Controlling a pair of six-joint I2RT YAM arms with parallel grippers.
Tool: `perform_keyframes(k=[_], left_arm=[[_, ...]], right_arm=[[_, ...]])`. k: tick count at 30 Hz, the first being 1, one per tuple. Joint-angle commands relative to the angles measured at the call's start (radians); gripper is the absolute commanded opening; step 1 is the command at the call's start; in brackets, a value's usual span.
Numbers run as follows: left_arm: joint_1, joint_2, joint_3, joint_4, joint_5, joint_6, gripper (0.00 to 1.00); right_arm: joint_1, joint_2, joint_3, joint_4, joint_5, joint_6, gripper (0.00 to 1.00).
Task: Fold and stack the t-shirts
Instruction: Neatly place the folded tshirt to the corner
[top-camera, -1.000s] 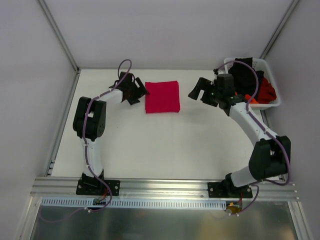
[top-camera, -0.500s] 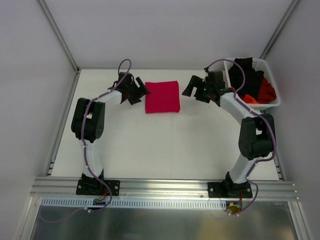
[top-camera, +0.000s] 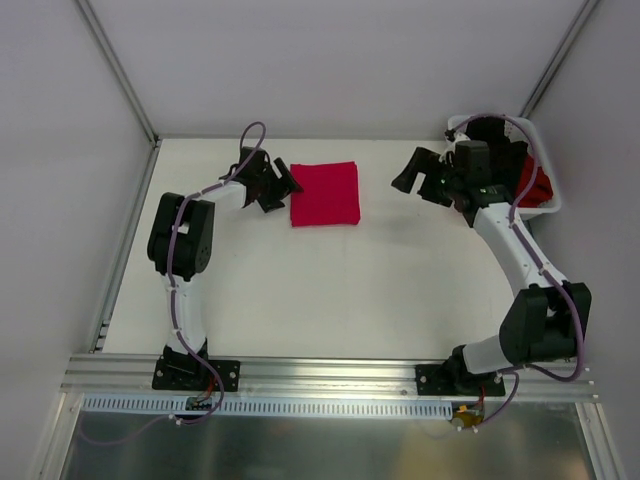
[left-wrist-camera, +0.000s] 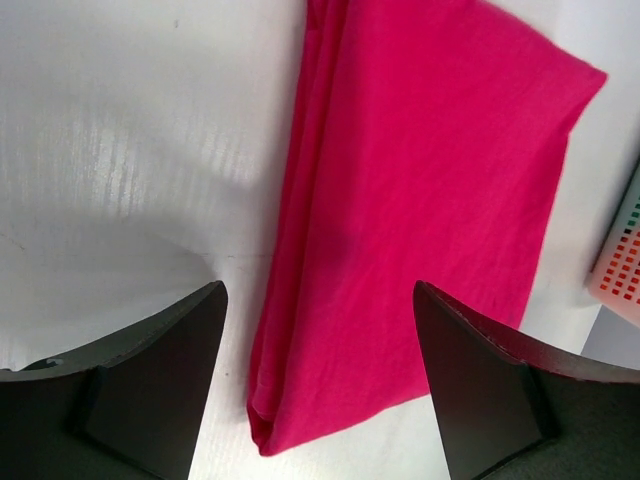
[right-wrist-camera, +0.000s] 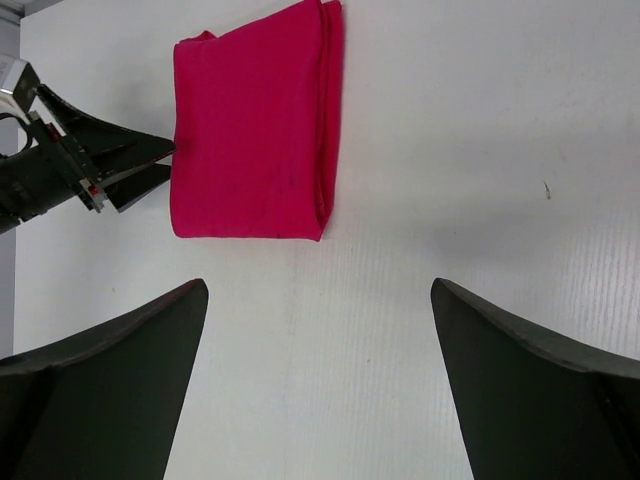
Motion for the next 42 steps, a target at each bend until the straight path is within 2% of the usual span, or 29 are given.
perform_keyframes(k=[1,11,14,18,22,26,29,30,31,35,42], left_arm=[[0.005,0.027,0.039,0.017,0.022,0.001,0.76],[0.005,0.104,0.092,0.017,0.026,-0.035,0.7],[0.002,0.115,0.101,0.017,0.034,-0.042,0.66],[0.002,0.118,0.093,0.017,0.025,-0.035,0.57],[0.002,0.121,0.102,0.017,0.043,0.0,0.43],[0.005,0.124,0.108,0.017,0.035,0.031,0.24],[0.011,0.136,0.125,0.017,0.051,0.045,0.15],[0.013,0.138,0.128,0.017,0.052,0.057,0.05],[0.018,0.136,0.128,0.017,0.051,0.06,0.0],[0.042,0.104,0.112,0.017,0.037,0.079,0.0],[0.136,0.024,0.136,-0.065,0.023,0.279,0.0]], right_arm=[[0.004,-0.067,-0.049,-0.037,0.026,-0.022,0.99],[-0.002,-0.163,-0.099,-0.043,0.03,0.004,0.99],[-0.002,-0.183,-0.104,-0.06,0.041,0.004,0.99],[-0.005,-0.206,-0.11,-0.076,0.067,0.001,0.99],[-0.01,-0.219,-0.1,-0.097,0.079,-0.004,0.99],[-0.014,-0.24,-0.089,-0.109,0.096,-0.013,0.99],[-0.016,-0.262,-0.092,-0.112,0.128,-0.041,0.99],[-0.016,-0.266,-0.09,-0.115,0.15,-0.05,0.99],[-0.02,-0.271,-0.089,-0.117,0.157,-0.059,0.99],[-0.033,-0.28,-0.073,-0.125,0.177,-0.084,0.99],[-0.04,-0.243,-0.012,-0.137,0.251,-0.214,0.99]])
